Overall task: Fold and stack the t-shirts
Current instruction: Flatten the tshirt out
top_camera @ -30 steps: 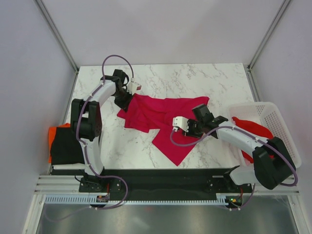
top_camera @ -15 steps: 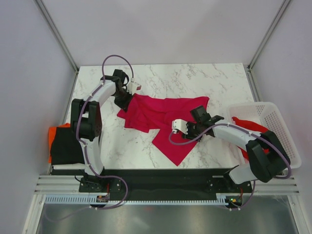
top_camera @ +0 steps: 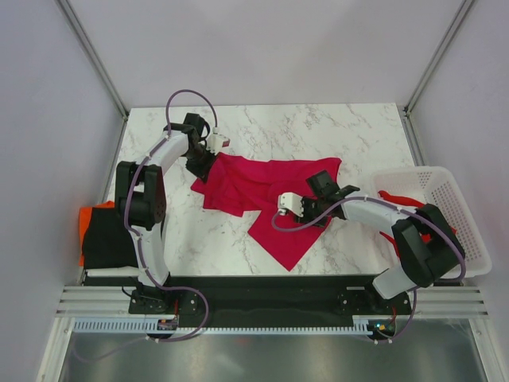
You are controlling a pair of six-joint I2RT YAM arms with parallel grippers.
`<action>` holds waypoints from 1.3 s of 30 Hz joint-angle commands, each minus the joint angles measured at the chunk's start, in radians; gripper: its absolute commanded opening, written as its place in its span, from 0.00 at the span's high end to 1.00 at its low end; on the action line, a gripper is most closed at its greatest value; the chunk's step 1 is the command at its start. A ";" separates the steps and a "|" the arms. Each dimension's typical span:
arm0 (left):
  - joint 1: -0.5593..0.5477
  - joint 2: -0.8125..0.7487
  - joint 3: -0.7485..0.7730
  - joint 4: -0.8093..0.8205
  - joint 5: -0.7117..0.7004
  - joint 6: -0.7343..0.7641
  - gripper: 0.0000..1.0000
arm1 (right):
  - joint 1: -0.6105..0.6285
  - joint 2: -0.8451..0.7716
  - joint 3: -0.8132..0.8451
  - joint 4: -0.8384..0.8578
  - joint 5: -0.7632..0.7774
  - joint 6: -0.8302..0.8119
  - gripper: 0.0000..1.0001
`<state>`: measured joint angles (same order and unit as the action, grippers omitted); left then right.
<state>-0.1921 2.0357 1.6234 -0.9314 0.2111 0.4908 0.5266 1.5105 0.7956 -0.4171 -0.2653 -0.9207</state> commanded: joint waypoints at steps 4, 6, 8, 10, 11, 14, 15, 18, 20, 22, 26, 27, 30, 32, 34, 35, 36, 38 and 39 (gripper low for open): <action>0.003 0.006 0.003 0.011 -0.009 -0.024 0.98 | 0.006 0.034 0.051 0.024 -0.015 0.020 0.79; 0.003 0.006 0.004 0.011 -0.007 -0.024 0.98 | 0.006 0.030 0.050 0.023 -0.008 0.022 0.86; 0.003 0.008 0.006 0.011 -0.007 -0.024 0.98 | 0.004 0.014 0.048 0.021 -0.002 0.022 0.86; 0.003 0.009 0.006 0.011 -0.006 -0.023 0.98 | 0.004 -0.007 0.045 0.020 0.008 0.022 0.85; 0.005 0.009 0.007 0.011 -0.006 -0.023 0.98 | 0.004 -0.012 0.045 0.017 0.009 0.022 0.85; 0.003 0.014 0.012 0.011 0.001 -0.024 0.98 | 0.006 -0.027 0.056 -0.002 0.012 0.026 0.87; 0.003 0.015 0.013 0.011 0.002 -0.024 0.98 | 0.006 -0.027 0.059 -0.005 0.012 0.028 0.86; 0.003 0.018 0.023 0.013 0.005 -0.026 0.98 | 0.004 -0.021 0.076 -0.006 0.023 0.048 0.77; 0.003 0.021 0.029 0.011 0.010 -0.024 0.98 | 0.004 -0.012 0.089 -0.008 0.024 0.055 0.88; 0.003 0.021 0.030 0.011 0.010 -0.024 0.98 | 0.006 -0.003 0.099 -0.011 0.023 0.063 0.95; 0.003 0.018 0.030 0.009 0.011 -0.024 0.98 | 0.006 -0.006 0.119 -0.023 0.023 0.069 1.00; 0.003 0.018 0.030 0.009 0.011 -0.024 0.98 | 0.006 -0.009 0.122 -0.026 0.032 0.071 1.00; 0.005 0.000 0.038 0.008 0.011 -0.020 0.98 | -0.014 -0.038 0.165 -0.032 0.070 0.100 1.00; 0.008 -0.020 0.047 0.005 -0.001 -0.008 0.98 | -0.048 -0.052 0.241 -0.026 0.095 0.152 1.00; 0.023 -0.054 0.081 0.002 -0.044 0.012 0.98 | -0.129 -0.052 0.316 0.001 0.159 0.201 1.00; 0.029 -0.068 0.099 -0.001 -0.056 0.020 0.98 | -0.157 -0.047 0.402 0.018 0.179 0.230 1.00; 0.037 -0.090 0.142 -0.006 -0.074 0.031 0.98 | -0.213 -0.026 0.450 0.023 0.201 0.240 1.00; 0.066 -0.112 0.194 -0.006 -0.088 0.035 0.98 | -0.264 0.002 0.592 0.029 0.248 0.262 1.00; 0.086 -0.127 0.252 -0.007 -0.095 0.037 0.98 | -0.304 0.032 0.682 0.029 0.259 0.267 1.00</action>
<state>-0.1600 2.0277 1.7325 -0.9524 0.1635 0.4969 0.2993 1.5181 1.2739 -0.4500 -0.0959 -0.7231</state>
